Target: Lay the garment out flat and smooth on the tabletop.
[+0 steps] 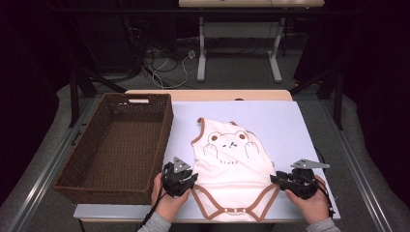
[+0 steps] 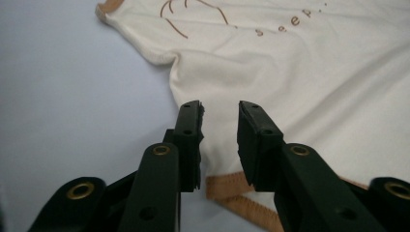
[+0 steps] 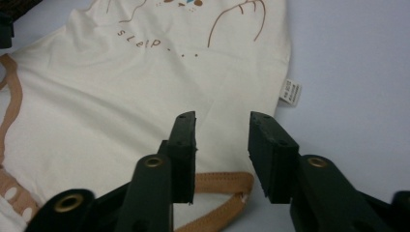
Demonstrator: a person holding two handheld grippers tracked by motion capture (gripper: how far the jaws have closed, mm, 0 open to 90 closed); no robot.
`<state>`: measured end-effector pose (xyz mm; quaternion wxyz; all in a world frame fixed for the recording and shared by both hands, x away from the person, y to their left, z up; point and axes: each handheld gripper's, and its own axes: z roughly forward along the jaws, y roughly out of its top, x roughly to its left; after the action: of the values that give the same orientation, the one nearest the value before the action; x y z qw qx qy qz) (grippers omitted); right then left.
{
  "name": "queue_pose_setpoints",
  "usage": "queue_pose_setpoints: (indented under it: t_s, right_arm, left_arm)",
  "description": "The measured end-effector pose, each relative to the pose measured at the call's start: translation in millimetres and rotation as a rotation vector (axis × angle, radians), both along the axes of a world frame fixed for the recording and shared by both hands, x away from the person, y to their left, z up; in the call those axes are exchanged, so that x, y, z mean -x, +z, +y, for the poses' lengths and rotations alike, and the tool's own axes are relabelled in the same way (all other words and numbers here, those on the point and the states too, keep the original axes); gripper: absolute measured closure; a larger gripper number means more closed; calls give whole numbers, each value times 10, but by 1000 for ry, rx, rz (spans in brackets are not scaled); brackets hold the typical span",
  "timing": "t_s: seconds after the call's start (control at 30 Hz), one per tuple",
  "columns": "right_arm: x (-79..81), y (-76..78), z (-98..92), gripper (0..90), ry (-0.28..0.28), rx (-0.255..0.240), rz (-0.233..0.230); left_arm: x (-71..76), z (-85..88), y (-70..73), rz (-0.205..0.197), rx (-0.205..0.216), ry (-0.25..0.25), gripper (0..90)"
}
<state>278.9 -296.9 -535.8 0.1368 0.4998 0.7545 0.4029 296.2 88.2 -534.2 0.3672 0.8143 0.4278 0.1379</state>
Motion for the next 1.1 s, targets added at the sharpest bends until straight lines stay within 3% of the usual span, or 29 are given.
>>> queue_pose_setpoints:
  t_s: [0.13, 0.33, 0.5, 0.67, 0.7, 0.8, 0.93, 1.1]
  right_arm:
    - [-70, 19, 47, 533, 31, 21, -37]
    - [-183, 51, 127, 492, 44, 47, -63]
    - [-307, 83, 165, 420, 54, 45, -101]
    - [-429, 124, 202, 409, 69, 30, -127]
    - [-452, 124, 214, 408, 79, 25, -152]
    - [-519, 131, 266, 400, 75, 35, -176]
    - [-609, 162, 310, 346, 39, 24, -145]
    - [-734, 189, 330, 296, 25, 77, -156]
  left_arm:
    - [-94, -52, 46, -8, 24, 6, 660]
    - [-285, -97, 61, -5, 74, 47, 603]
    - [-409, -134, 79, -8, 83, 62, 569]
    - [-508, -148, 97, -31, 57, 78, 495]
    - [-526, -152, 98, -34, 59, 82, 475]
    - [-590, -150, 91, -20, 60, 84, 437]
    - [-676, -152, 76, -6, 59, 81, 405]
    - [-749, -169, 45, -18, 69, 88, 393]
